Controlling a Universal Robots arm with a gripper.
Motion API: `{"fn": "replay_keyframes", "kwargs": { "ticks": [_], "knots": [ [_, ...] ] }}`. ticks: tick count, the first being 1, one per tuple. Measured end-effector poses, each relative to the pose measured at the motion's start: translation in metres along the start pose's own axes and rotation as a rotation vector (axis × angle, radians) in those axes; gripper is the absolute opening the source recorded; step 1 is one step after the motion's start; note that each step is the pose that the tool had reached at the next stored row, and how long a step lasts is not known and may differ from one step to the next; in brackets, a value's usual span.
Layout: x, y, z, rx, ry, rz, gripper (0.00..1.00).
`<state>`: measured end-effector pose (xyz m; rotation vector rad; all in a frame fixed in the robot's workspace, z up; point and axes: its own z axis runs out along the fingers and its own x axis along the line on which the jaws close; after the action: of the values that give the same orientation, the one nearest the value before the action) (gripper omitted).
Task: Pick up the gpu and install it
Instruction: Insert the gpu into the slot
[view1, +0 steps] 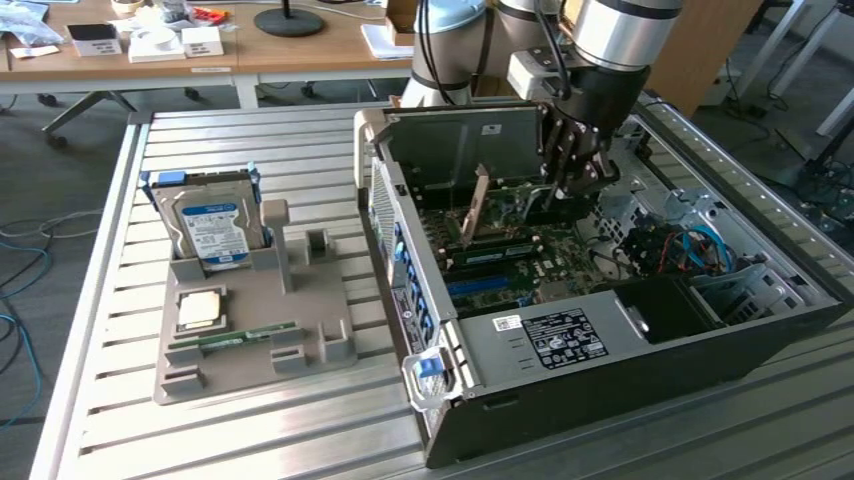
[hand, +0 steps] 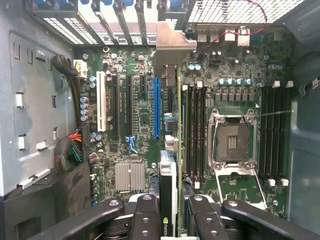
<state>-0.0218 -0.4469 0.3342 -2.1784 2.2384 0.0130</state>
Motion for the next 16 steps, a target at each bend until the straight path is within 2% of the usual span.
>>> {"fn": "replay_keyframes", "kwargs": {
  "ticks": [16],
  "knots": [
    [0.001,0.0038,0.0107,-0.0001,0.0002,0.000,0.27]
  ]
}}
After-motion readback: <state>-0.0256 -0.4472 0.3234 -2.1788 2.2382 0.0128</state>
